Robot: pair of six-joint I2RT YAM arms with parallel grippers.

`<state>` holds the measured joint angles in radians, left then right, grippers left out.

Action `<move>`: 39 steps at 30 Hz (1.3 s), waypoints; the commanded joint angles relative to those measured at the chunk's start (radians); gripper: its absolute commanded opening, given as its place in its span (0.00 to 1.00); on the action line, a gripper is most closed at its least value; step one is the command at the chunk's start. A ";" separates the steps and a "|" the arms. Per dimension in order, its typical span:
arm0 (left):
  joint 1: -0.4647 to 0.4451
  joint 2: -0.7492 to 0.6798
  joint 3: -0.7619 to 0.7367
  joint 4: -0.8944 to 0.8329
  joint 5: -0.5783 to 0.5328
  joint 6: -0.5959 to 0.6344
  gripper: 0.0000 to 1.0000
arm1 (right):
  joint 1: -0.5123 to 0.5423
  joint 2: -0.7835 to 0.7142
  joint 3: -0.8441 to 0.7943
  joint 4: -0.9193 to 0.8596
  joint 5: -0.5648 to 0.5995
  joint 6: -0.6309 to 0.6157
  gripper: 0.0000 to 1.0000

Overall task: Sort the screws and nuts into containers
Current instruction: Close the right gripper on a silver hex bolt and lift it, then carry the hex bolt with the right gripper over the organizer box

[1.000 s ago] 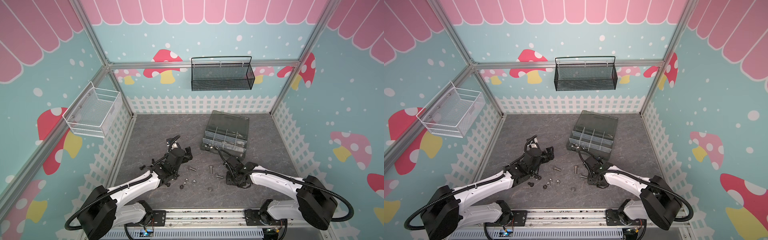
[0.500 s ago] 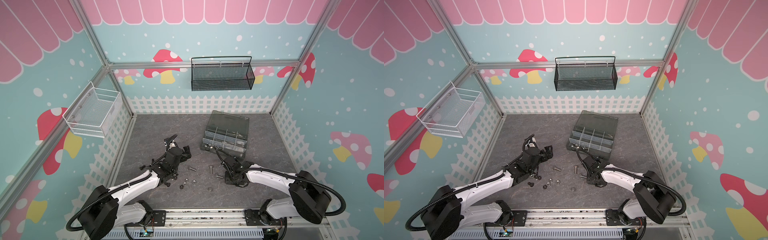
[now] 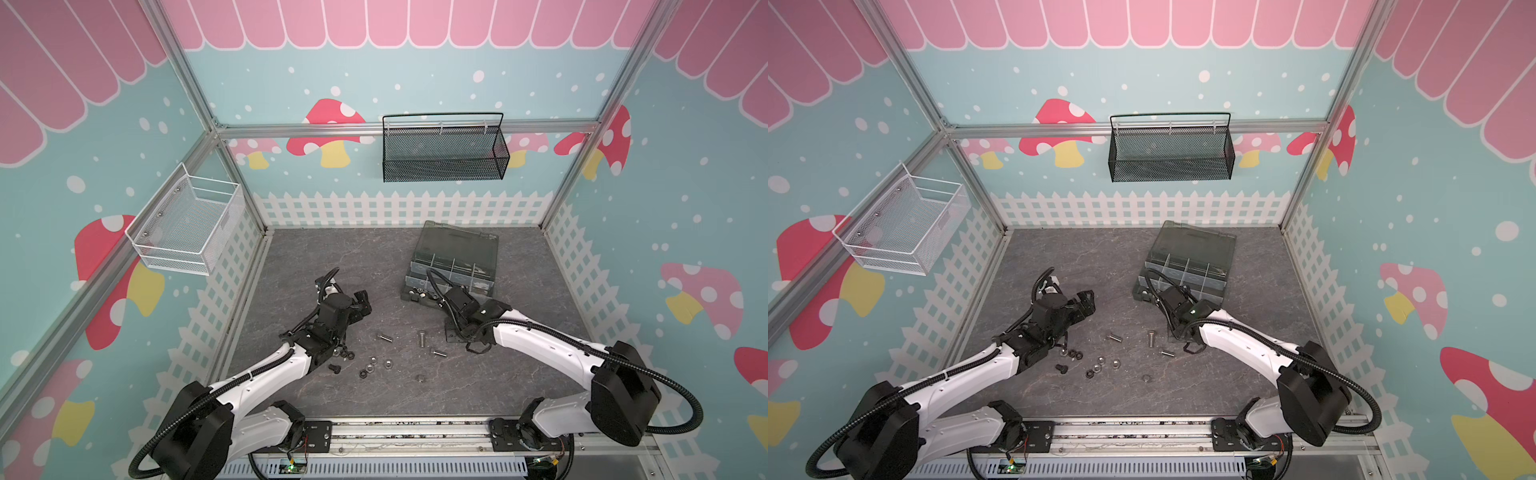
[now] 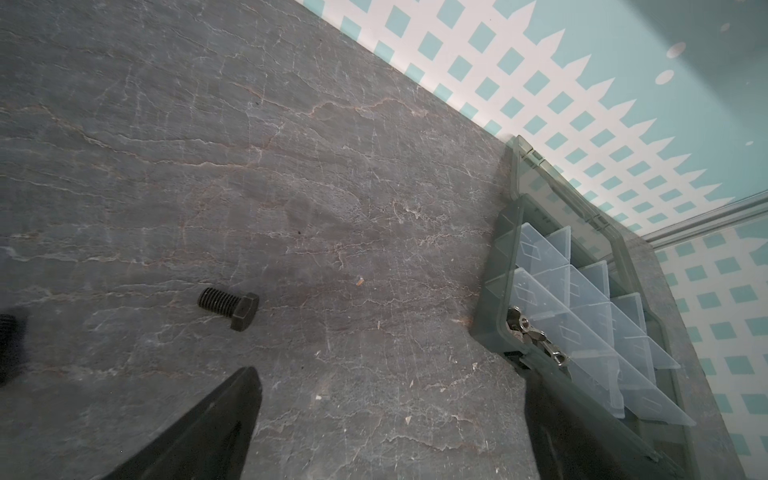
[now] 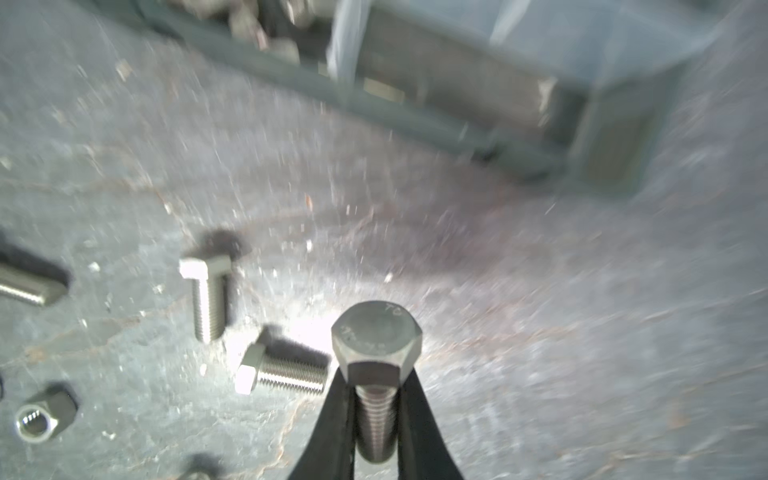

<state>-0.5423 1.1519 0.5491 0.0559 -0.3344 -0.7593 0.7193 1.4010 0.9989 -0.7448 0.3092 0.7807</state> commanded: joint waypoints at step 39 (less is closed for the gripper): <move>0.036 -0.142 -0.002 -0.038 -0.079 0.064 0.99 | -0.240 0.081 0.049 0.296 0.239 -0.799 0.00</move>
<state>-0.5114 1.0275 0.5373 0.0341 -0.3767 -0.7238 0.4919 1.5078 1.0752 -0.4892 0.5240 0.0505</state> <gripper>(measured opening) 0.994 0.155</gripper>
